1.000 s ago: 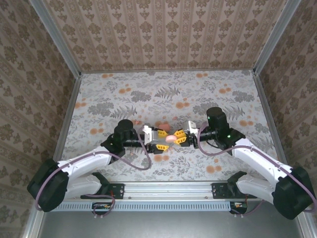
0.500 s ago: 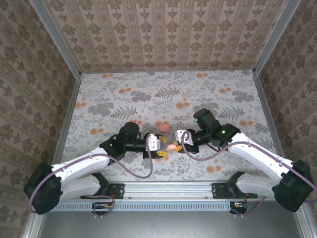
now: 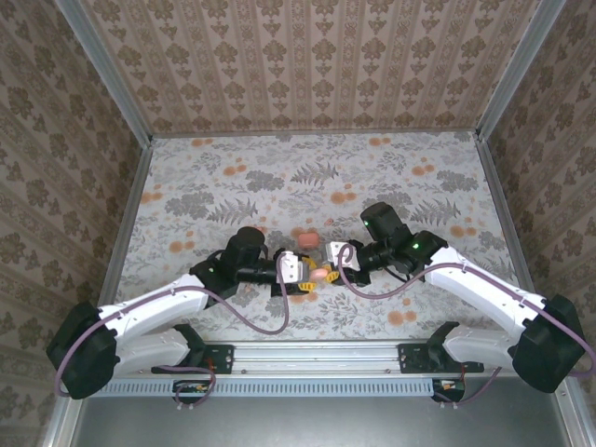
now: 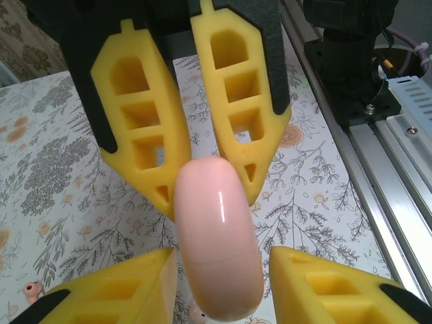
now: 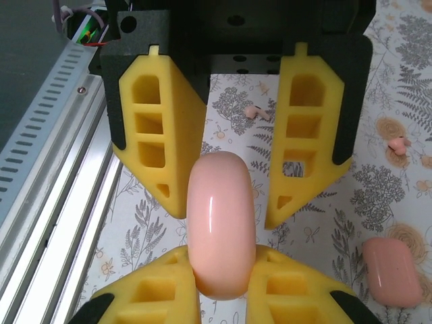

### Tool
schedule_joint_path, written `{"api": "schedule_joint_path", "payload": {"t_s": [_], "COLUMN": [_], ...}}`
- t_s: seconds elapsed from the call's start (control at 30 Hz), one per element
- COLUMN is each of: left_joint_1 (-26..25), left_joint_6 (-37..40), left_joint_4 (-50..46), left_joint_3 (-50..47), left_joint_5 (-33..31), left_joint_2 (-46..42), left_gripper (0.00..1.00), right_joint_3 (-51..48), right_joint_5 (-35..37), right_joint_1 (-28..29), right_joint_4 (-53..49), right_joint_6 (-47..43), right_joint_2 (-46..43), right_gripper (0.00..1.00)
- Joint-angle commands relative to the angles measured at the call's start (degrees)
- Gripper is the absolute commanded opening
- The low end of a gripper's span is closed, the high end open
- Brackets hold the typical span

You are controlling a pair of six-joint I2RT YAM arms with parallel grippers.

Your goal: Insert the wireless bluetooth earbuds into the charging case

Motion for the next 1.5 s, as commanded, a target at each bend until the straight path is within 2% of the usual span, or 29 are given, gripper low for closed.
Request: {"api": "schedule_joint_path", "payload": {"t_s": [0.0, 0.4, 0.43, 0.5, 0.53, 0.67, 1.13, 1.23, 1.37, 1.47], "left_joint_1": [-0.3, -0.3, -0.38, -0.35, -0.33, -0.32, 0.43, 1.38, 4.85, 7.68], "left_joint_6": [0.8, -0.2, -0.21, -0.29, -0.34, -0.84, -1.99, -3.81, -9.95, -15.16], "left_joint_4": [-0.5, 0.22, 0.32, 0.6, 0.8, 1.44, 3.4, 6.32, 16.45, 24.07], "left_joint_3": [1.76, 1.72, 1.59, 1.23, 1.23, 0.96, -0.4, -1.65, -5.7, -8.98], "left_joint_5": [2.05, 2.01, 1.77, 1.48, 1.48, 1.79, 1.72, 2.38, 2.73, 0.92], "left_joint_2": [0.32, 0.34, 0.32, 0.23, 0.15, 0.16, 0.15, 0.14, 0.8, 1.84], "left_gripper": [0.38, 0.2, 0.19, 0.17, 0.17, 0.16, 0.14, 0.14, 0.14, 0.14], "right_joint_3": [0.2, -0.24, -0.28, -0.72, -1.04, -3.29, -5.56, -5.19, -5.29, -4.44], "right_joint_5": [-2.38, -2.82, -2.73, -2.39, -2.25, -2.59, -7.53, -7.47, -7.3, -3.87], "right_joint_1": [0.36, 0.36, 0.36, 0.27, 0.12, -0.9, -9.99, -10.71, -10.8, -10.76], "right_joint_4": [1.86, 3.53, 3.71, 4.98, 5.99, 11.22, 18.41, 17.28, 17.12, 15.39], "right_joint_6": [1.08, 2.05, 2.21, 3.99, 4.95, 8.51, 15.98, 16.62, 20.29, 25.29], "right_joint_2": [0.6, 0.97, 0.88, 0.4, 0.07, -1.44, -6.93, -7.22, -7.74, -7.75], "right_gripper": [0.13, 0.13, 0.15, 0.31, 0.36, 0.42, 0.43, 0.43, 0.44, 0.44]}}
